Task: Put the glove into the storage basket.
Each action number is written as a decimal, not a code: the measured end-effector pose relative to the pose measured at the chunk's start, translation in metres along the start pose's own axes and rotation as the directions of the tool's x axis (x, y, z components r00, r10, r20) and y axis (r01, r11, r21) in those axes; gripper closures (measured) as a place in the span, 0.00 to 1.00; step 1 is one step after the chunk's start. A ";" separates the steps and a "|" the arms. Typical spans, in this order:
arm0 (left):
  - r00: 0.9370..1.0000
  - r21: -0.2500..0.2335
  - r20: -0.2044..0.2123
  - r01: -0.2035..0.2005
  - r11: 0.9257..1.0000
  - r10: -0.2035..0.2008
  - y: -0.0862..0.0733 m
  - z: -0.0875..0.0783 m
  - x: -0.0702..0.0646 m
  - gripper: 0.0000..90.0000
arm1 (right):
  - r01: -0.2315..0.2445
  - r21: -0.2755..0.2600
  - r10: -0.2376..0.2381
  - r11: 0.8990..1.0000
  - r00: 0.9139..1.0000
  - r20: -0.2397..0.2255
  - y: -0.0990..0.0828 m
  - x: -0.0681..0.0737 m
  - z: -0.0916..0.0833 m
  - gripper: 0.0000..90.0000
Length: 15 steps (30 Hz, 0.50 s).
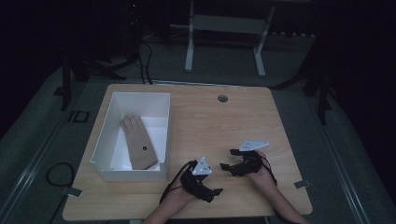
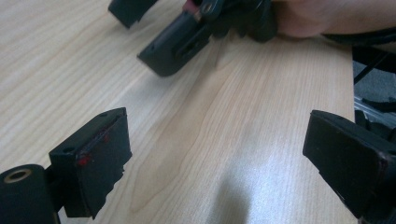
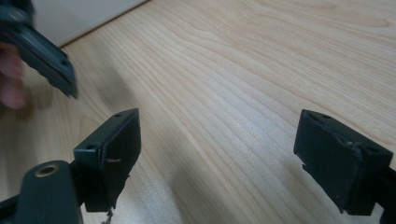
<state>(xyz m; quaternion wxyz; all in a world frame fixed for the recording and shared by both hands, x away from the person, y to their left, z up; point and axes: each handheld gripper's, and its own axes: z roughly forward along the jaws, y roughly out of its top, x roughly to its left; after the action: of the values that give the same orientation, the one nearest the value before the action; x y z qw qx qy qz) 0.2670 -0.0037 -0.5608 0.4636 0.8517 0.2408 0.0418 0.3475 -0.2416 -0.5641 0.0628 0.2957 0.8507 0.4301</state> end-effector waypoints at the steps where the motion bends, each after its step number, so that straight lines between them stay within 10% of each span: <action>1: 1.000 -0.003 0.000 0.001 1.000 -0.001 -0.001 0.001 0.000 0.09 | -0.001 -0.005 0.001 1.000 1.000 -0.003 0.000 0.000 -0.001 0.17; 15: 1.000 -0.009 0.012 -0.011 1.000 0.011 -0.008 0.002 0.001 0.09 | -0.009 -0.003 0.009 1.000 0.999 0.042 -0.003 -0.004 -0.002 0.17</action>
<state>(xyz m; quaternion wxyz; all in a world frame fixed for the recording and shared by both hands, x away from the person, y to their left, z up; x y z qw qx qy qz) 0.2660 -0.0013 -0.5689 0.4686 0.8512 0.2331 0.0402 0.3484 -0.2461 -0.5661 0.0791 0.3084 0.8472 0.4253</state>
